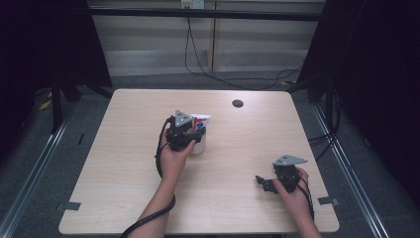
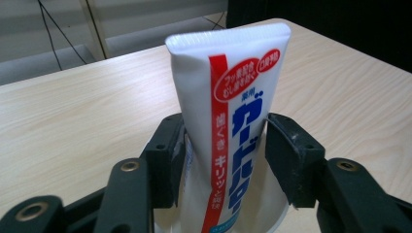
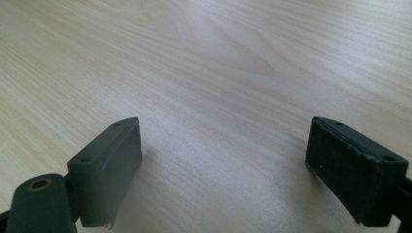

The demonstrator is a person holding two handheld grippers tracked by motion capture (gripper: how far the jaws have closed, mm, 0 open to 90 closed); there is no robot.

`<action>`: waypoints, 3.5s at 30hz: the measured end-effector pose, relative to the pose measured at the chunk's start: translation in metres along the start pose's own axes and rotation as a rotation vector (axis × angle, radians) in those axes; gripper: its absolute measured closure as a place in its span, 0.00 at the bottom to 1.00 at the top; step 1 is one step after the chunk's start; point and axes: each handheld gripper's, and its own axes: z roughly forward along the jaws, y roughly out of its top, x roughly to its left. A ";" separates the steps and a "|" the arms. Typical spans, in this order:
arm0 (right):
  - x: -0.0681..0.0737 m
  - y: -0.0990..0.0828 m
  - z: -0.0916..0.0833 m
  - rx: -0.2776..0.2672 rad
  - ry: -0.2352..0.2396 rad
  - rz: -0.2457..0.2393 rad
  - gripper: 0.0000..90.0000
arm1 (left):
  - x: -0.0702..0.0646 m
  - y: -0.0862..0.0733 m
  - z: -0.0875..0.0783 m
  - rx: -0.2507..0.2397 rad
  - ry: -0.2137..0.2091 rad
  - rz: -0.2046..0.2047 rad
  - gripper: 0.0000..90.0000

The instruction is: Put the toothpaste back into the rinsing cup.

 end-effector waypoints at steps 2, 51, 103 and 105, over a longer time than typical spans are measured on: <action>0.000 0.000 0.000 0.000 0.000 0.000 0.14 | 0.000 0.001 0.001 0.010 -0.001 0.000 0.49; 0.000 0.000 0.000 -0.002 -0.001 -0.005 0.14 | 0.016 0.005 -0.030 -0.007 -0.016 0.004 0.30; 0.001 -0.001 -0.001 -0.002 -0.009 0.000 0.14 | 0.044 -0.028 -0.075 0.024 -0.025 -0.022 0.29; 0.001 -0.001 -0.002 -0.002 -0.010 0.002 0.14 | 0.044 -0.030 -0.076 0.021 -0.025 -0.024 0.29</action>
